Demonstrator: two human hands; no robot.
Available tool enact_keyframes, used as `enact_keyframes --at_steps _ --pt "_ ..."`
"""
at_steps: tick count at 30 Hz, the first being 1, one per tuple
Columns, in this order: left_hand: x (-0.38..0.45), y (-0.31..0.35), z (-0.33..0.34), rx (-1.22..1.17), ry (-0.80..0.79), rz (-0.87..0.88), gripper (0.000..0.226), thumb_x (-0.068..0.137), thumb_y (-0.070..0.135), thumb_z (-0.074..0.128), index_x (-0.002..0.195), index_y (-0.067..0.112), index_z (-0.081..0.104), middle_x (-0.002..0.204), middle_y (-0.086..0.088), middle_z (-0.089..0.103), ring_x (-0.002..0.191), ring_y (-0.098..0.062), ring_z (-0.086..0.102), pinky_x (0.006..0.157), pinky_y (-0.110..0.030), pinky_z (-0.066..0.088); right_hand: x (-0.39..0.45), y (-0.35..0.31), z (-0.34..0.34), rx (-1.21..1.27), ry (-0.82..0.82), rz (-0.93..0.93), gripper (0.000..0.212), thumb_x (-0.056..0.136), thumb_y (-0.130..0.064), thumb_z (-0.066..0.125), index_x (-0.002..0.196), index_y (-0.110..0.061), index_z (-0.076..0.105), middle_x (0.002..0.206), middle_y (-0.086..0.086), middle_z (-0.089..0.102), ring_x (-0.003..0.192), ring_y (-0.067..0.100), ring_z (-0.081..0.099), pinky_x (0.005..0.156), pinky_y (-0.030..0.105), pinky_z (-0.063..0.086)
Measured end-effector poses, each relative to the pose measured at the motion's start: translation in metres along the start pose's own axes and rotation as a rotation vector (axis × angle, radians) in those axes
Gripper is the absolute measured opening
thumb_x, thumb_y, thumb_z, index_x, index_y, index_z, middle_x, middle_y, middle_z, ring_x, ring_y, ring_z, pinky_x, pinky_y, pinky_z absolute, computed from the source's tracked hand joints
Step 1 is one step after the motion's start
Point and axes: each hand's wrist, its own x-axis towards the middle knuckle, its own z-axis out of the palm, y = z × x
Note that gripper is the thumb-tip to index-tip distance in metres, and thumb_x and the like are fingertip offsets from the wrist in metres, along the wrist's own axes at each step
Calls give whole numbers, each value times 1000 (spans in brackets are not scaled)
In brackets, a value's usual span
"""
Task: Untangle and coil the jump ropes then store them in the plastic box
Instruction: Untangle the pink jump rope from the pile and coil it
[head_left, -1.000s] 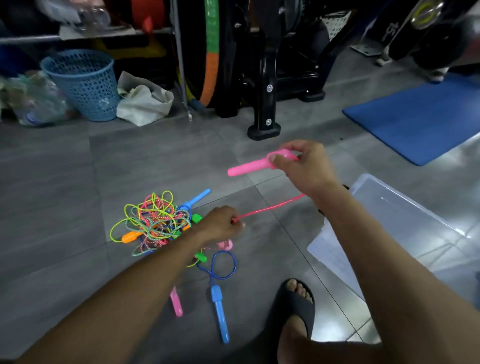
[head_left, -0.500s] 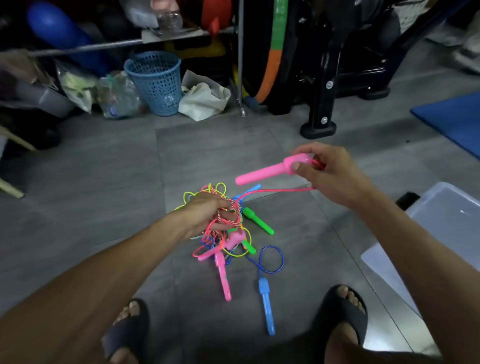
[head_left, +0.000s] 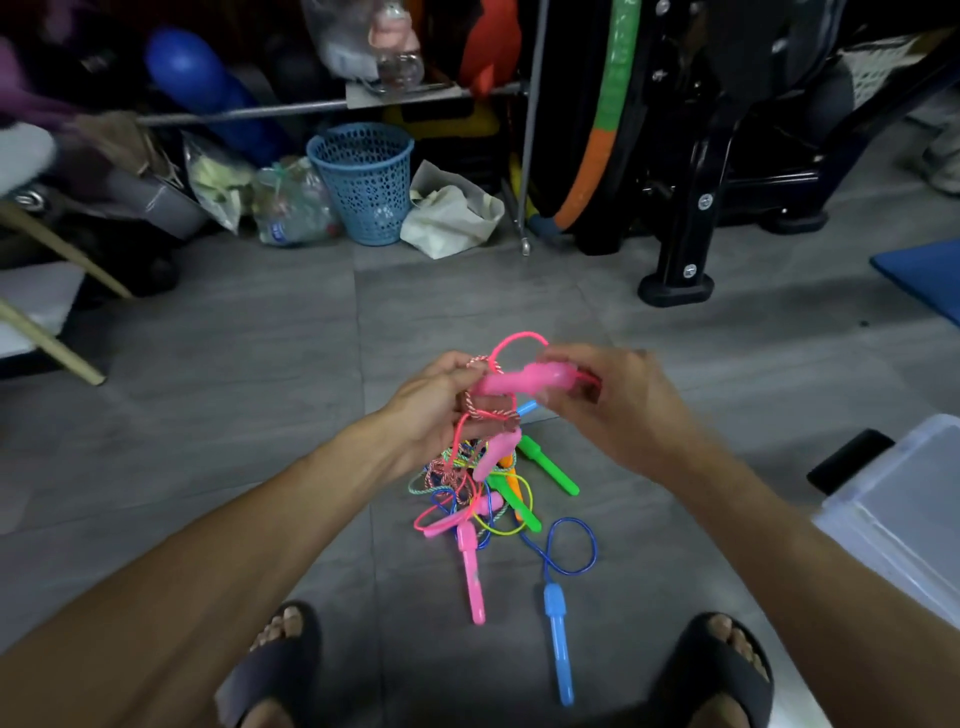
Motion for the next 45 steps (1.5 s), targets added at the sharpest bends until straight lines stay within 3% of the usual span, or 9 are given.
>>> enact_keyframes --at_steps 4,13,19,23,27,30,34,39,45 --pt "-2 -5 12 30 -63 18 22 96 4 40 82 16 52 64 -4 64 50 -13 59 48 -25 54 -6 -15 30 36 -173 -111 34 85 -23 55 119 -23 61 78 4 66 71 25 60 68 38 50" --pt "-7 1 -11 303 -168 9 20 97 13 45 84 22 56 100 -18 56 64 -17 53 42 -21 42 26 -8 -5 512 576 418 16 87 -21 45 78 -27 58 58 -3 55 51 15 53 57 41 51" --pt "-22 13 -17 342 -437 -80 16 82 12 62 81 25 70 78 5 66 61 -8 54 50 -18 43 15 -7 36 907 -631 638 35 98 -16 42 120 -37 59 104 13 67 90 32 63 86 41 44" --pt "-24 15 -24 310 -420 -41 37 91 -7 45 83 17 71 78 8 70 63 -6 63 52 -18 51 15 -16 55 1227 -541 647 30 96 -10 44 120 -11 62 109 18 65 94 32 64 85 39 51" --pt "-22 8 -38 410 -155 45 17 93 8 51 91 21 61 65 -2 61 51 -12 55 44 -22 39 23 4 54 898 49 847 29 90 4 42 92 -14 65 73 12 59 46 10 57 49 21 50" --pt "-24 4 -52 505 -8 -3 21 97 13 50 84 23 62 56 0 62 43 -11 52 40 -19 34 25 36 47 476 255 897 26 91 -4 43 91 -18 66 88 17 63 59 20 63 55 28 55" --pt "-33 9 -63 447 22 -77 28 95 5 47 82 23 64 66 -8 65 52 -17 56 50 -23 40 11 56 33 -64 55 847 40 90 -17 53 129 -13 53 127 21 52 111 39 55 99 41 43" --pt "-42 21 -66 420 21 -47 18 101 14 38 91 19 52 69 -12 73 50 -19 66 39 -19 39 -19 68 30 -561 -176 739 28 91 -18 51 118 -11 51 113 19 46 99 44 56 85 47 46" --pt "-45 25 -60 366 -64 -38 16 100 19 39 88 20 50 69 -14 72 51 -19 65 41 -20 36 4 31 45 -345 -380 592 42 94 -29 47 136 -27 46 118 15 64 99 32 64 88 35 48"
